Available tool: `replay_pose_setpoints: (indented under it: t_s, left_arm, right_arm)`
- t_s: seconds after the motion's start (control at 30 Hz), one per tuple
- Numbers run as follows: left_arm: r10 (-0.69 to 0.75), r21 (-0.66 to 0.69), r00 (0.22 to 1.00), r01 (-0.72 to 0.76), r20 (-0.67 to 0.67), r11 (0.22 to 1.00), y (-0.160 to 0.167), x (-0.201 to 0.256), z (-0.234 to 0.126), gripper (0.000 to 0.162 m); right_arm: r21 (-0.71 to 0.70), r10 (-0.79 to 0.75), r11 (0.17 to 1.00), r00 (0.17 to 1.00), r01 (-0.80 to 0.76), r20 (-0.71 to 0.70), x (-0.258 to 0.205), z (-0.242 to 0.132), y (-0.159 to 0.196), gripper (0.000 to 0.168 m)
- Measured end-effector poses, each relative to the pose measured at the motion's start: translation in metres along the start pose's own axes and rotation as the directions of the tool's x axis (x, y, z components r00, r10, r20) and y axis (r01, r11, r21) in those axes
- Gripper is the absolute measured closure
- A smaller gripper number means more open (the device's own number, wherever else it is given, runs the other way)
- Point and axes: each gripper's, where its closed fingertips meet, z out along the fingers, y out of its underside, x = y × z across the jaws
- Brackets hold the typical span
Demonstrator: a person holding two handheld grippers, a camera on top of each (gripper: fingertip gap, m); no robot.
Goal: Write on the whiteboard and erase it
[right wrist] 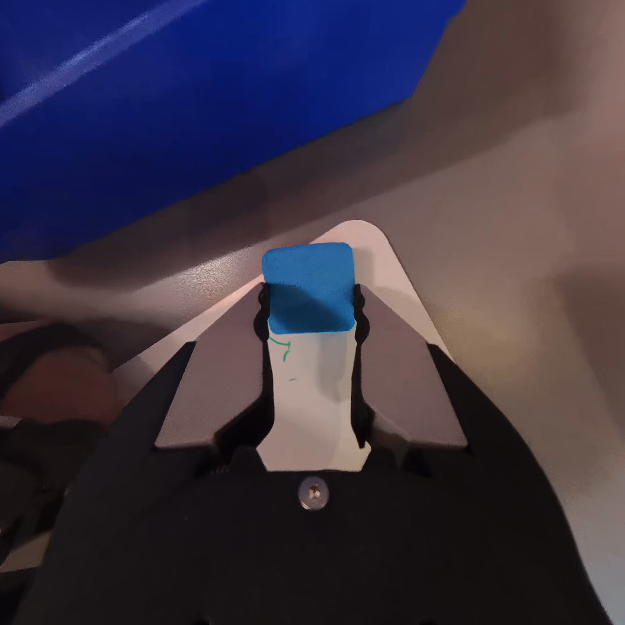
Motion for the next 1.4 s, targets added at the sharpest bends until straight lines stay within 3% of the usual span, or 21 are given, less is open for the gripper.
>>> replay_pose_setpoints:
  t_s: [0.1,0.2,0.3,0.37,0.4,0.47,0.5,0.57,0.6,0.67,0.7,0.77,0.87,0.93,1.03,1.07,1.13,1.17,1.23,1.33,1.4]
  left_arm:
    - [-0.001,0.000,1.000,0.001,-0.001,1.000,0.000,0.000,0.000,0.162]
    - [0.000,0.000,1.000,0.000,-0.001,1.000,0.000,0.000,0.000,0.162]
    - [-0.002,0.000,1.000,0.002,-0.002,1.000,0.000,0.000,0.000,0.162]
    - [0.002,-0.001,1.000,-0.002,-0.003,1.000,0.000,0.001,0.000,0.162]
    - [0.002,-0.001,1.000,-0.002,-0.003,1.000,0.000,0.001,0.000,0.162]
    - [-0.002,-0.001,1.000,0.002,-0.005,1.000,0.000,0.000,0.000,0.162]
    - [-0.003,-0.001,1.000,0.003,-0.005,1.000,0.000,0.000,0.000,0.162]
    - [-0.001,-0.001,1.000,0.001,-0.005,1.000,0.000,0.001,0.000,0.162]
    - [-0.002,0.000,1.000,0.002,-0.004,1.000,0.000,0.000,0.000,0.162]
    - [-0.004,0.000,1.000,0.004,-0.004,1.000,0.000,0.000,0.000,0.162]
    - [-0.003,0.000,1.000,0.003,-0.003,1.000,0.000,0.000,0.000,0.162]
    - [0.000,0.000,1.000,0.000,-0.003,1.000,0.000,0.000,0.000,0.162]
    - [-0.003,0.000,1.000,0.003,-0.004,1.000,0.000,0.000,0.000,0.162]
    - [0.002,-0.001,1.000,-0.002,-0.005,1.000,0.000,0.001,0.000,0.162]
    - [0.000,-0.001,1.000,0.000,-0.006,1.000,0.000,0.001,0.000,0.162]
    - [0.000,-0.001,1.000,0.000,-0.006,1.000,0.000,0.001,0.000,0.162]
    - [0.004,-0.002,1.000,-0.004,-0.008,1.000,0.000,0.002,0.000,0.162]
    - [0.003,-0.002,1.000,-0.003,-0.009,1.000,0.000,0.001,0.000,0.162]
    - [-0.002,-0.001,1.000,0.002,-0.014,1.000,0.000,0.002,0.000,0.162]
    - [0.007,-0.002,1.000,-0.007,-0.009,1.000,0.001,0.002,-0.001,0.162]
    - [0.006,-0.002,1.000,-0.006,-0.010,1.000,0.001,0.002,-0.001,0.162]
  right_arm:
    - [-0.005,0.051,0.999,0.987,-0.053,-0.150,0.026,-0.007,0.001,0.121]
    - [-0.038,-0.026,0.999,1.000,0.026,0.001,-0.009,-0.003,0.011,0.120]
    - [-0.017,0.029,0.999,0.984,-0.033,-0.173,0.022,-0.013,0.015,0.121]
    - [-0.035,-0.048,0.998,0.999,0.048,0.008,-0.014,-0.008,0.023,0.120]
    - [-0.041,-0.060,0.997,0.998,0.059,-0.029,-0.010,-0.010,0.026,0.120]
    - [-0.035,-0.018,0.999,0.970,0.010,-0.242,0.024,-0.021,0.027,0.121]
    - [-0.041,-0.049,0.998,0.964,0.039,-0.260,0.025,-0.022,0.027,0.121]
    - [-0.057,-0.071,0.996,0.997,0.072,0.027,-0.025,-0.011,0.035,0.119]
    - [-0.052,-0.052,0.997,0.999,0.051,-0.005,-0.020,-0.012,0.035,0.120]
    - [-0.039,-0.005,0.999,0.973,-0.005,-0.230,0.020,-0.022,0.033,0.121]
    - [-0.040,-0.010,0.999,0.979,0.001,-0.204,0.017,-0.022,0.034,0.121]
    - [-0.035,0.005,0.999,1.000,-0.004,0.014,-0.017,-0.015,0.039,0.121]
    - [-0.014,0.063,0.998,0.978,-0.067,-0.199,0.023,-0.026,0.044,0.121]
    - [-0.022,0.024,0.999,1.000,-0.024,-0.010,-0.009,-0.021,0.049,0.120]
    - [-0.005,0.106,0.994,0.958,-0.111,-0.266,0.039,-0.036,0.056,0.121]
    - [-0.006,0.089,0.996,0.966,-0.093,-0.244,0.035,-0.035,0.056,0.121]
    - [-0.032,0.041,0.999,0.999,-0.040,0.035,-0.016,-0.026,0.059,0.121]
    - [-0.053,0.044,0.998,0.998,-0.046,-0.046,-0.002,-0.029,0.063,0.121]
    - [-0.002,0.132,0.990,0.946,-0.139,-0.295,0.052,-0.046,0.065,0.121]
    - [0.189,0.277,0.950,0.951,-0.249,-0.140,0.062,-0.055,0.058,0.121]
    - [0.294,0.363,0.906,0.918,-0.306,-0.163,0.088,-0.070,0.065,0.121]
